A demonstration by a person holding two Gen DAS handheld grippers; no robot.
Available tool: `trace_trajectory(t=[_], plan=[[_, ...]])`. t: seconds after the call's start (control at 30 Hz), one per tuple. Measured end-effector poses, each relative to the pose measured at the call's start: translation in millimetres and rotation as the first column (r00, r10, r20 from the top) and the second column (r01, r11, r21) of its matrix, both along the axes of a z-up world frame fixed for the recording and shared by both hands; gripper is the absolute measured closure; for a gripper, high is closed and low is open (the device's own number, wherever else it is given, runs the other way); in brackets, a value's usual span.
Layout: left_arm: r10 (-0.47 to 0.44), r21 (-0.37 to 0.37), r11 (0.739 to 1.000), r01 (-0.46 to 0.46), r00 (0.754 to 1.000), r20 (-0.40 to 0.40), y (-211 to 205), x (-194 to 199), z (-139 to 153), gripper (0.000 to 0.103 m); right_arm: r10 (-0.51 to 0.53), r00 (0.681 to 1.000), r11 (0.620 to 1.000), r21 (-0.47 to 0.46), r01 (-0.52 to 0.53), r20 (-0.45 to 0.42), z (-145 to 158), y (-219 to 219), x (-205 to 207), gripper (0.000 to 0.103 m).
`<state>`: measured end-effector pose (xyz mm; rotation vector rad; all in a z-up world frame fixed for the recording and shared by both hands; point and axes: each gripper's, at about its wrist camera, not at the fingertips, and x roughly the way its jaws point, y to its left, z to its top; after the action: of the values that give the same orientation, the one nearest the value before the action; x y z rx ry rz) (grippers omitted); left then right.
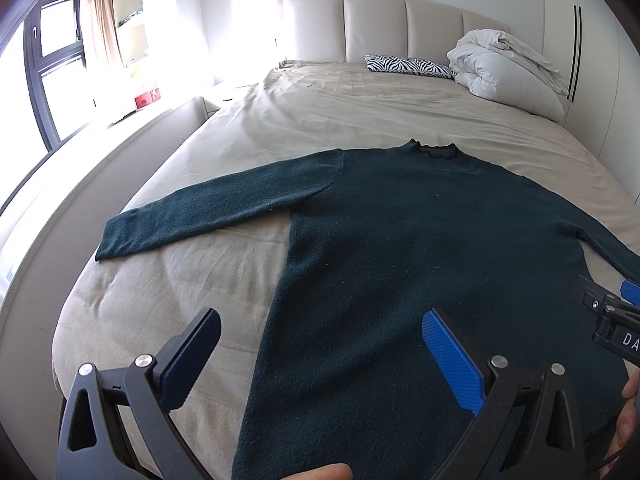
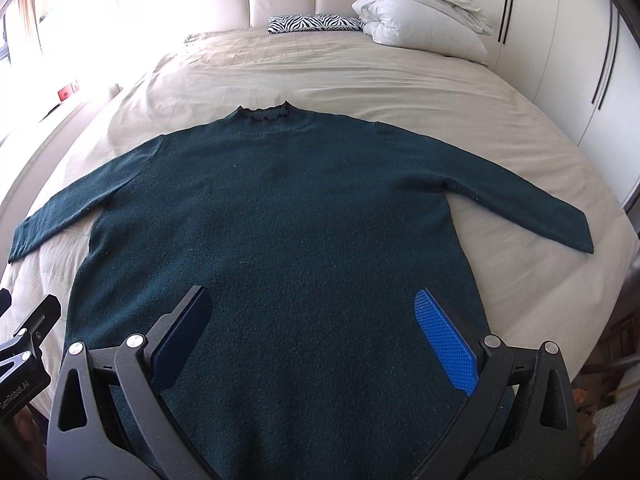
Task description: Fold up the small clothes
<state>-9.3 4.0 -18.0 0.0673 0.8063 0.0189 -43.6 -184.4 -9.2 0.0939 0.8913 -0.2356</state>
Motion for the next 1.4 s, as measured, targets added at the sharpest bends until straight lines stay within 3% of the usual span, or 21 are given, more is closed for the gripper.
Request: trace_trajectory(t=[0.2, 0.4, 0.5, 0.63, 0.77, 0.93, 1.07, 1.2, 1.27, 1.33, 1.4], plan=[[-0.029, 0.006, 1.000, 0.029, 0.999, -0.015, -7, 7, -9, 0.000, -0.014, 1.000, 0.998, 0.059, 0.014, 0.014, -5, -26, 1, 0.000], [-0.076, -0.125, 0.990, 0.062, 0.990, -0.115, -6, 25, -24, 0.000, -0.131, 0.989, 0.972, 0.207, 0.115, 0.065, -11, -120, -7, 0.000], [-0.093, -0.200, 0.978, 0.065, 0.987, -0.132, -5, 33, -31, 0.000, -0.276, 0.957, 0.918, 0.321, 0.234, 0.089, -19, -199, -22, 0.000], [-0.128, -0.319, 0.944, 0.085, 0.985, -0.115, -9, 46, -34, 0.000, -0.460, 0.883, 0.804, 0.465, 0.371, 0.091, -40, -308, -52, 0.000], [-0.142, -0.324, 0.942, 0.089, 0.979, -0.144, -24, 60, -38, 0.000, -0.593, 0.802, 0.687, 0.566, 0.456, 0.073, -63, -401, -82, 0.005], [-0.150, -0.229, 0.968, 0.105, 0.971, -0.187, -43, 75, -40, 0.000, -0.684, 0.730, 0.555, 0.664, 0.501, 0.021, -94, -484, -100, 0.019], [-0.181, -0.259, 0.958, 0.126, 0.963, -0.201, -51, 85, -46, 0.001, -0.718, 0.696, 0.487, 0.717, 0.499, 0.004, -122, -526, -97, 0.028], [-0.205, -0.311, 0.942, 0.127, 0.951, -0.234, -54, 92, -56, 0.008, -0.746, 0.665, 0.459, 0.742, 0.489, 0.023, -133, -557, -88, 0.038], [-0.214, -0.332, 0.935, 0.128, 0.947, -0.239, -53, 92, -59, 0.009, -0.757, 0.654, 0.446, 0.742, 0.501, 0.014, -136, -569, -77, 0.050], [-0.218, -0.346, 0.930, 0.126, 0.946, -0.240, -52, 92, -62, 0.009, -0.754, 0.657, 0.448, 0.730, 0.515, -0.001, -139, -577, -69, 0.075], [-0.221, -0.372, 0.921, 0.120, 0.945, -0.241, -47, 92, -63, 0.009, -0.745, 0.667, 0.456, 0.726, 0.515, -0.005, -138, -581, -61, 0.083]])
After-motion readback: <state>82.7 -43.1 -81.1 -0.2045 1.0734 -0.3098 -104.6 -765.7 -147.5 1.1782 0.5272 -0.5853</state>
